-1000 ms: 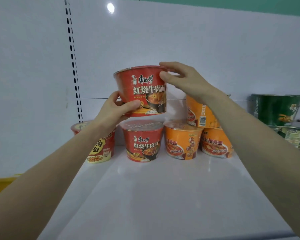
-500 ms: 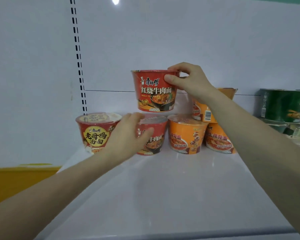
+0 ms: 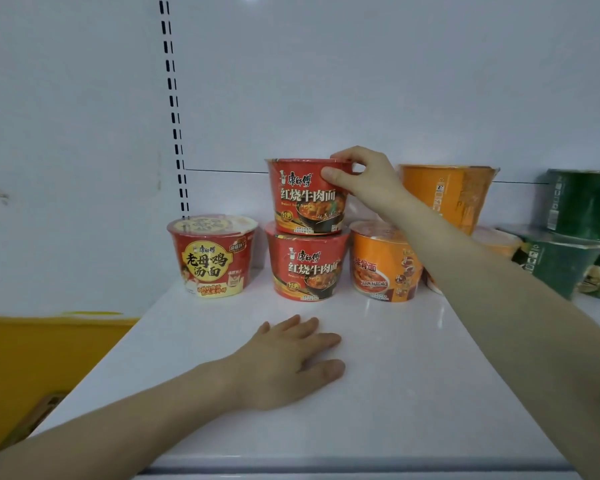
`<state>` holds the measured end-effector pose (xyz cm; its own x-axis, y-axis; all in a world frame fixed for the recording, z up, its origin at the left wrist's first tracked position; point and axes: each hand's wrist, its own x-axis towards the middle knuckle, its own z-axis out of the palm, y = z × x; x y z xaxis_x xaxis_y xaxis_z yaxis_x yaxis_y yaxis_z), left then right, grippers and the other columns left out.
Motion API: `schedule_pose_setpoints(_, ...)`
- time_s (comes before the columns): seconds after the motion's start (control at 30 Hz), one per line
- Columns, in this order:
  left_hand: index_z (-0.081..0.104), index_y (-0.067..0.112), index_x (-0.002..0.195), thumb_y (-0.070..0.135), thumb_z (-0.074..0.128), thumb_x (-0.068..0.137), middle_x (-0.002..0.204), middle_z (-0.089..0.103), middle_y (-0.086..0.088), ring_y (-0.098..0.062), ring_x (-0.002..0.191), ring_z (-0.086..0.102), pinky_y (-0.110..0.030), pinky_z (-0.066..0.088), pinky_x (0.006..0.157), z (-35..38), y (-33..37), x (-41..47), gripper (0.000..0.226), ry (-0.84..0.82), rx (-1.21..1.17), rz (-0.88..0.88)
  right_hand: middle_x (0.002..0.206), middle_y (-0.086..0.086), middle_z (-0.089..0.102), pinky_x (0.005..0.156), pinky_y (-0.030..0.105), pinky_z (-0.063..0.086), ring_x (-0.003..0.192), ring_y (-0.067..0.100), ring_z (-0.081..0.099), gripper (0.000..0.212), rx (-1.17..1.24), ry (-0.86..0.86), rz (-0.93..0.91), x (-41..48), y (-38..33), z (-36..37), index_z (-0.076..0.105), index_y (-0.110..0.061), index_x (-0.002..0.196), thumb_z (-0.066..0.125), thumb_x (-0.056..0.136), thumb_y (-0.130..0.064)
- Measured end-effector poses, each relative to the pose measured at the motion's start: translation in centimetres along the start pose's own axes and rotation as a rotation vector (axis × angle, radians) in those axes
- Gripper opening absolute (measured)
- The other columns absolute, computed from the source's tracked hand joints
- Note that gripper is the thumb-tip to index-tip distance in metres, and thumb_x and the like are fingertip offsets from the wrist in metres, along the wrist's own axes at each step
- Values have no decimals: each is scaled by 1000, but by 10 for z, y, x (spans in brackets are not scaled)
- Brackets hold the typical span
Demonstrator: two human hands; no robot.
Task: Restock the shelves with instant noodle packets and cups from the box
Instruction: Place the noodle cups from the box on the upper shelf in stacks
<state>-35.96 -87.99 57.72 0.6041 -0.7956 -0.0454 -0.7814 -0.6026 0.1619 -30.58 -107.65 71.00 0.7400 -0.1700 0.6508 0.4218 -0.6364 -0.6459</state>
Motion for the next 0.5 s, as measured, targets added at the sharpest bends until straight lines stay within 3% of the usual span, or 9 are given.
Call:
schedule_pose_setpoints(0.2, 18, 43, 144, 59, 26, 92, 157, 6, 8, -14, 145, 0, -41, 3, 117, 0, -1, 0, 55, 4, -20, -3, 113, -2, 54, 92, 30, 50, 107, 12, 52, 41, -15, -17, 8, -1, 1, 1, 55, -12, 119, 66, 83, -30)
schedule_pose_setpoints(0.27, 24, 39, 143, 59, 32, 91, 156, 15, 7, -13, 144, 10, -37, 10, 117, -2, -1, 2, 57, 38, -57, -10, 111, -3, 54, 89, 26, 48, 106, 10, 51, 42, -30, -20, 3, -1, -1, 0, 55, -12, 119, 66, 83, -31)
schedule_pose_setpoints(0.37, 37, 25, 137, 53, 50, 87, 141, 43, 4, -13, 126, 42, -18, 32, 97, -7, -4, 13, 59, 300, -224, -95, 108, -5, 53, 89, 25, 49, 104, 9, 51, 42, -27, -7, 2, -3, -3, 1, 55, -11, 120, 66, 83, -30)
schedule_pose_setpoints(0.43, 40, 19, 129, 44, 62, 83, 121, 52, 6, -11, 105, 50, -17, 35, 81, -12, -9, 24, 56, 507, -400, -184, 109, -5, 53, 89, 26, 50, 104, 9, 51, 42, -12, 9, 4, -5, -2, 2, 55, -11, 120, 66, 84, -29)
schedule_pose_setpoints(0.5, 39, 10, 122, 39, 72, 76, 110, 51, 5, -13, 97, 51, -21, 39, 75, -16, -15, 38, 63, 608, -538, -313, 110, -4, 53, 89, 27, 50, 105, 9, 51, 42, -6, 19, 1, -6, -2, 1, 55, -11, 120, 66, 84, -29)
